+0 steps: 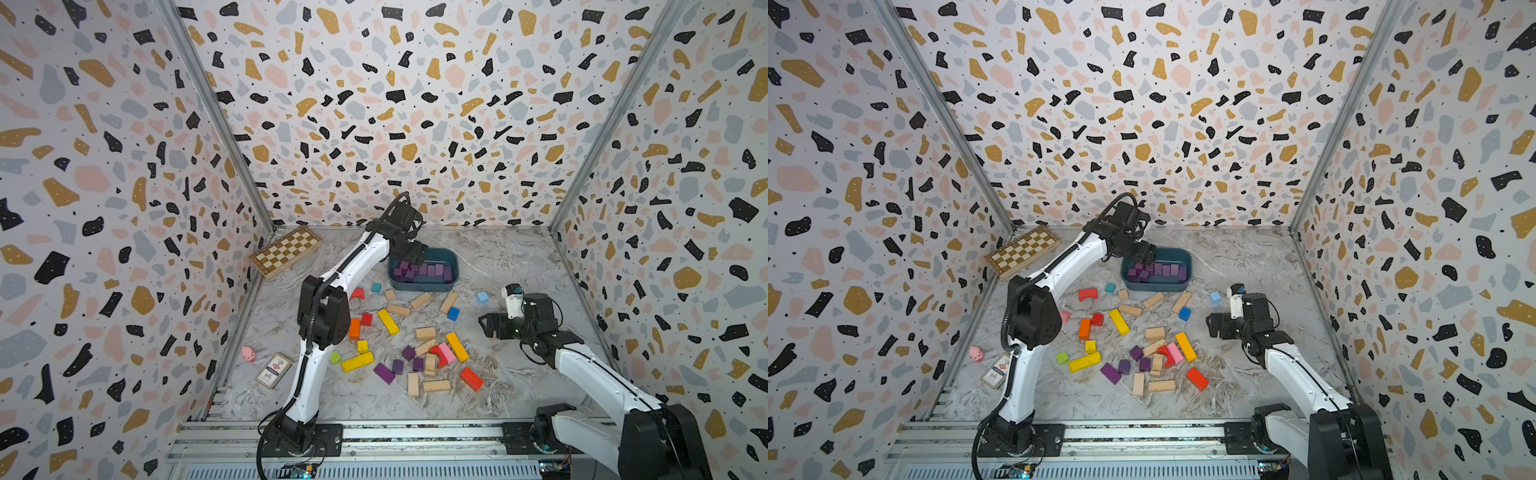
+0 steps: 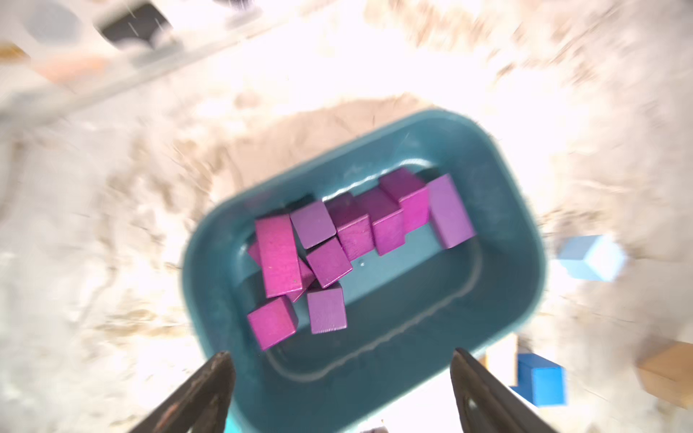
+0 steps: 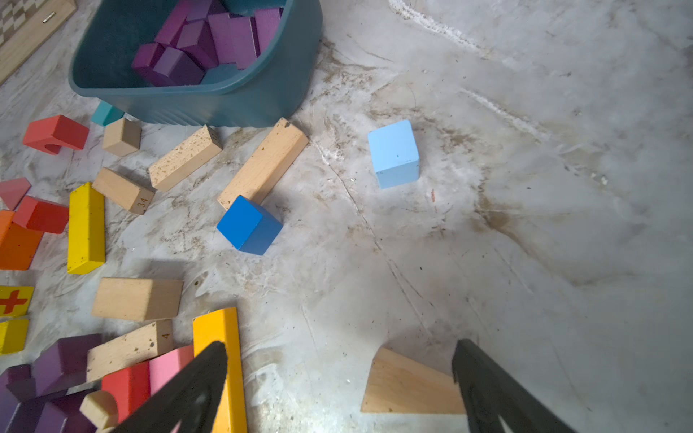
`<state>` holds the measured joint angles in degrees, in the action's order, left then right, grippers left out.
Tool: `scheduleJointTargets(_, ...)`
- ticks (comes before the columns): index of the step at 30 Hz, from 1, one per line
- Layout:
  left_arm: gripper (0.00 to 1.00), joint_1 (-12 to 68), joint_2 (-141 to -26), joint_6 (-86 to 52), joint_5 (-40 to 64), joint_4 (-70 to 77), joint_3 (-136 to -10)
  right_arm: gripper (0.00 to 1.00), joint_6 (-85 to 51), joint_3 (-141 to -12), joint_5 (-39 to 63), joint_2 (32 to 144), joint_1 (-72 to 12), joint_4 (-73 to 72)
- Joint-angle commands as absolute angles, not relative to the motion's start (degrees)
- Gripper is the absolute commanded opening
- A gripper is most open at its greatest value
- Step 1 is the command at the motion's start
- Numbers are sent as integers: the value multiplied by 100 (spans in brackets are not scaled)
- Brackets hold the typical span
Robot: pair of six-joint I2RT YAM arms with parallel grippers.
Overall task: Pick purple bricks into the storage bin
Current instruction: Place the building block in the storage box, then pick up the building block from the center of the board.
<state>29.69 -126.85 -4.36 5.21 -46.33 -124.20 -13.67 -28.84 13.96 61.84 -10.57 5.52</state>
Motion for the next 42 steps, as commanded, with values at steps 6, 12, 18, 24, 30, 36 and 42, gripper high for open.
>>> scheduleJointTargets(6, 86, 3134, -11524, -255, 360, -4685, -11203, 95, -1360, -2849, 1459, 6125, -1039, 546)
scheduleJointTargets(12, 84, 3395, -10331, -302, 13, -4694, -9654, 95, -1360, -2850, 1513, 6143, -1037, 512)
scheduleJointTargets(18, 80, 3752, -9306, -544, -193, -4904, -8355, 95, -1351, -2846, 1539, 6146, -1037, 498)
scheduleJointTargets(24, 77, 4248, -8541, -892, -78, -4735, -7043, 95, -1360, -2841, 1579, 6143, -1037, 476)
scheduleJointTargets(30, 75, 4729, -8580, -1183, 26, -4460, -6407, 95, -1360, -2827, 1618, 6118, -1038, 488)
scheduleJointTargets(36, 73, 4910, -8921, -1283, 97, -4053, -6223, 95, -1371, -2802, 1586, 6020, -1047, 533)
scheduleJointTargets(42, 67, 4942, -9361, -1275, 115, -3821, -6284, 96, -1366, -2794, 1539, 5968, -1048, 567)
